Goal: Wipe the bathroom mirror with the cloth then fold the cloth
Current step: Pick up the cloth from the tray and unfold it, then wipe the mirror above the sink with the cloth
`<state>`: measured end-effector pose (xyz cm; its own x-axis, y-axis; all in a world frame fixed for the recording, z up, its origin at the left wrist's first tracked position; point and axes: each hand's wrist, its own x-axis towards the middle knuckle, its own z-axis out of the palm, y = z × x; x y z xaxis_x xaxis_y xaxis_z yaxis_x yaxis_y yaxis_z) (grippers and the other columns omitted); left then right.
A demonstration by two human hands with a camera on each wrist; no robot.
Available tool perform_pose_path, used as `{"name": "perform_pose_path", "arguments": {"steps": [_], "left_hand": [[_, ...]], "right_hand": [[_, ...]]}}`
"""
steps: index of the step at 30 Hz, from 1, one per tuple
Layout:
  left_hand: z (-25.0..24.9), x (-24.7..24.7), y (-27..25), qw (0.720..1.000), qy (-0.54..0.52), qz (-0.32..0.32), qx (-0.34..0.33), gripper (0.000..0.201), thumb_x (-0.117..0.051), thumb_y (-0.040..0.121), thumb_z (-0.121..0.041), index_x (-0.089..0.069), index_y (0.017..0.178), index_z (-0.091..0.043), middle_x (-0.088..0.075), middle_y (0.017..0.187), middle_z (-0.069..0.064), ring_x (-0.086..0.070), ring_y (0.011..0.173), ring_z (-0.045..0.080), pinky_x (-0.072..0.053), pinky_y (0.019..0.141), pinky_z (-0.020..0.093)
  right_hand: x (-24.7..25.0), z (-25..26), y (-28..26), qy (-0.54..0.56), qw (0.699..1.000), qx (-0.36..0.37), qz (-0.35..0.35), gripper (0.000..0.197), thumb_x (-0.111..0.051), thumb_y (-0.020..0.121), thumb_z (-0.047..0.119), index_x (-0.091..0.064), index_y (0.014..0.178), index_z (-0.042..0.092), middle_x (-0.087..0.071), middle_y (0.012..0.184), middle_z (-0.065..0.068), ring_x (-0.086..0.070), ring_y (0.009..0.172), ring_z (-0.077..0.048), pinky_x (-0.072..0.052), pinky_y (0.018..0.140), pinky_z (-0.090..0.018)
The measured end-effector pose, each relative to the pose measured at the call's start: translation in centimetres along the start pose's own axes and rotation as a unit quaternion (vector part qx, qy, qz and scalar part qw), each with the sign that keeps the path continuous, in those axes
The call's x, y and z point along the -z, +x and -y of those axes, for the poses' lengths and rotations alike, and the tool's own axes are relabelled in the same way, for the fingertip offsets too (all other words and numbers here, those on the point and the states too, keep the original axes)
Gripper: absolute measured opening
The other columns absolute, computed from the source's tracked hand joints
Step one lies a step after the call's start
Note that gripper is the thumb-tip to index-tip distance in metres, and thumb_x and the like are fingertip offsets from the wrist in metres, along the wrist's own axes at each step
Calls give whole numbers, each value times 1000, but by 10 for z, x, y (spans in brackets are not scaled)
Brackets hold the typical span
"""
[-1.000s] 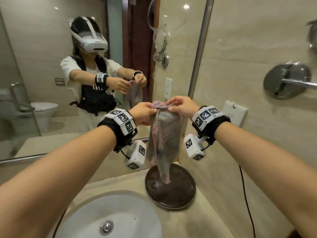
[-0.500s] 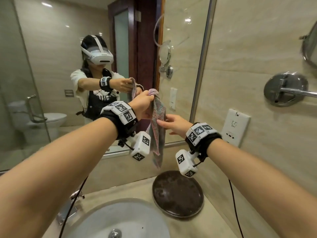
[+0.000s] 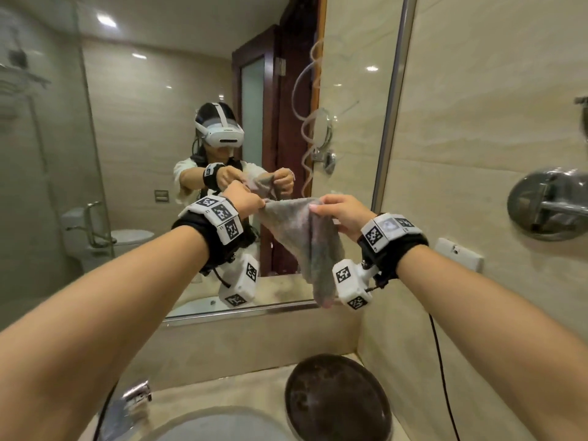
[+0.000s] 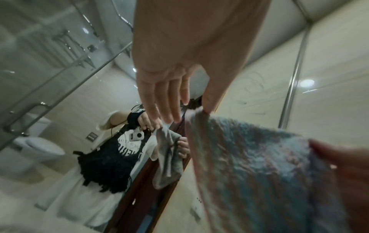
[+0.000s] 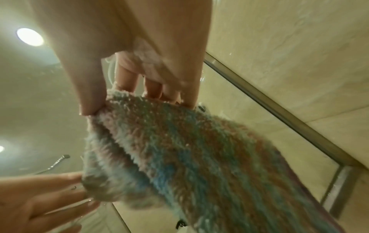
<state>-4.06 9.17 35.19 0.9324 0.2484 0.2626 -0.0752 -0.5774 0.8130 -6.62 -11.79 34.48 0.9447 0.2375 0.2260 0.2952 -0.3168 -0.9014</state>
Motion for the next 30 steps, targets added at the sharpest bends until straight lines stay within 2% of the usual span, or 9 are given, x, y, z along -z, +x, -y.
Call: {"name": "perform_pose_path", "arguments": {"steps": [4, 7, 10, 13, 17, 20, 23, 26, 30], "left_hand": [[-16, 3, 12, 993, 88, -58, -60, 45, -62, 76, -20, -51, 118, -9, -58, 120, 10, -56, 108, 30, -48, 90, 38], [-31, 10, 20, 962, 210, -113, -133, 46, -54, 79, -22, -48, 123, -12, -52, 128, 8, -49, 120, 29, -42, 99, 44], [-49, 17, 28, 919, 300, -150, -206, 44, -52, 86, -23, -46, 128, -14, -48, 132, 7, -45, 122, 29, -41, 98, 44], [-67, 22, 38, 878, 372, -164, -251, 43, -51, 88, -25, -45, 128, -11, -42, 136, 8, -41, 126, 28, -38, 100, 47], [-85, 31, 57, 871, 403, -182, -213, 56, -54, 87, -26, -34, 137, -10, -13, 153, 13, -19, 139, 29, -33, 106, 45], [-98, 39, 68, 871, 400, -217, -183, 68, -53, 89, -23, -20, 146, -8, 4, 157, 14, -4, 144, 31, -25, 112, 45], [-110, 49, 81, 862, 411, -241, -171, 74, -50, 90, -22, -8, 149, -5, 8, 157, 13, 1, 146, 29, -16, 117, 45], [-113, 57, 93, 866, 422, -222, -153, 77, -48, 90, -27, -4, 149, -3, 8, 157, 12, 3, 146, 26, -7, 118, 45], [-103, 54, 106, 876, 421, -194, -132, 73, -42, 92, -34, -10, 149, -1, 2, 158, 12, -7, 145, 25, -10, 118, 43]], "right_hand": [[18, 21, 23, 24, 995, 8, -99, 25, -67, 84, 11, -57, 61, 16, -56, 71, -3, -54, 85, -20, -46, 72, -30], [33, 36, 38, -4, 981, 39, -188, 26, -66, 84, 12, -56, 60, 14, -55, 65, 0, -55, 73, -16, -46, 65, -25], [44, 53, 53, -58, 959, 85, -266, 5, -64, 85, 18, -64, 84, 12, -59, 77, -3, -53, 77, -17, -39, 64, -23], [52, 67, 67, -79, 944, 110, -300, 28, -56, 89, 18, -61, 115, 10, -63, 109, -6, -57, 102, -21, -43, 86, -24], [59, 80, 83, -171, 918, 148, -327, 43, -50, 91, 25, -49, 133, 17, -50, 136, -6, -44, 127, -27, -35, 109, -41], [69, 89, 96, -280, 886, 155, -335, 50, -42, 97, 28, -32, 145, 16, -29, 152, -4, -24, 140, -26, -18, 116, -37], [76, 100, 108, -279, 893, 162, -312, 52, -33, 100, 29, -19, 149, 18, -16, 158, -3, -14, 145, -24, -13, 117, -41], [82, 110, 120, -310, 888, 162, -298, 50, -25, 102, 33, -17, 149, 20, -16, 158, -1, -15, 144, -24, -15, 116, -48], [91, 121, 135, -350, 878, 158, -285, 54, -25, 102, 36, -12, 150, 18, -9, 159, -3, -9, 146, -26, -11, 117, -47]]}}
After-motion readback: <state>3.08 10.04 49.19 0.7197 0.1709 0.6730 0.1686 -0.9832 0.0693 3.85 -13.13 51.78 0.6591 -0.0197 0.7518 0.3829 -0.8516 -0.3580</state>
